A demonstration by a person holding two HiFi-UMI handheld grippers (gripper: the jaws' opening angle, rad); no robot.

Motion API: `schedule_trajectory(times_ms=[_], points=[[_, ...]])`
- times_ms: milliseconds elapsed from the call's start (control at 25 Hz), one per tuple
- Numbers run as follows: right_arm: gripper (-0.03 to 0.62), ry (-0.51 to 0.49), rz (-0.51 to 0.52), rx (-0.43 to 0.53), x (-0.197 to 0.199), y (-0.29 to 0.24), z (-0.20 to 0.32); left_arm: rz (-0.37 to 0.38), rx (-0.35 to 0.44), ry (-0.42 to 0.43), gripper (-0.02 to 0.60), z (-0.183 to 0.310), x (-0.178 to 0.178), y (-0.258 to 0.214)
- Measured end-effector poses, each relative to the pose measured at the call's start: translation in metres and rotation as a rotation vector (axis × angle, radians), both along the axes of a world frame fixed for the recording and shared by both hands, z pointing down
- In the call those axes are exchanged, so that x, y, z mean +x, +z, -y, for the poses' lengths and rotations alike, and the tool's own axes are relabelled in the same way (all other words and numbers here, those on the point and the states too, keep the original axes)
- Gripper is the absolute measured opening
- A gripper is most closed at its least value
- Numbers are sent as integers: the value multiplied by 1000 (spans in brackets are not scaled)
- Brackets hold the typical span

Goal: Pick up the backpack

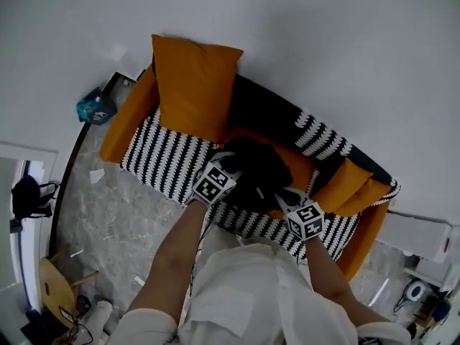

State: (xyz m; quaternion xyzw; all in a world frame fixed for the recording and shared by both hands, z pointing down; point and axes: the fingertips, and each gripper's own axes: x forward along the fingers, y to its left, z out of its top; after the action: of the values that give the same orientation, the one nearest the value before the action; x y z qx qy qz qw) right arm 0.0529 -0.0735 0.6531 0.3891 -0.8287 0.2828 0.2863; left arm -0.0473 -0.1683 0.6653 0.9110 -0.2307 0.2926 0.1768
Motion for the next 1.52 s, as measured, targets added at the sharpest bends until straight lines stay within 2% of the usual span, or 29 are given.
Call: schedule_trajectory(times_ms=[200,960,1520], points=[[43,7,-2,-8,0,1,-1,-19,-34,-50,136,-6,-3,0],[41,37,-4,-18,7,-3,-6,-36,-116,-96,64,-35,-12,-16],[40,49,34,7,10,-22,-7,-59,-108,-147,52,-52,-17,-51]])
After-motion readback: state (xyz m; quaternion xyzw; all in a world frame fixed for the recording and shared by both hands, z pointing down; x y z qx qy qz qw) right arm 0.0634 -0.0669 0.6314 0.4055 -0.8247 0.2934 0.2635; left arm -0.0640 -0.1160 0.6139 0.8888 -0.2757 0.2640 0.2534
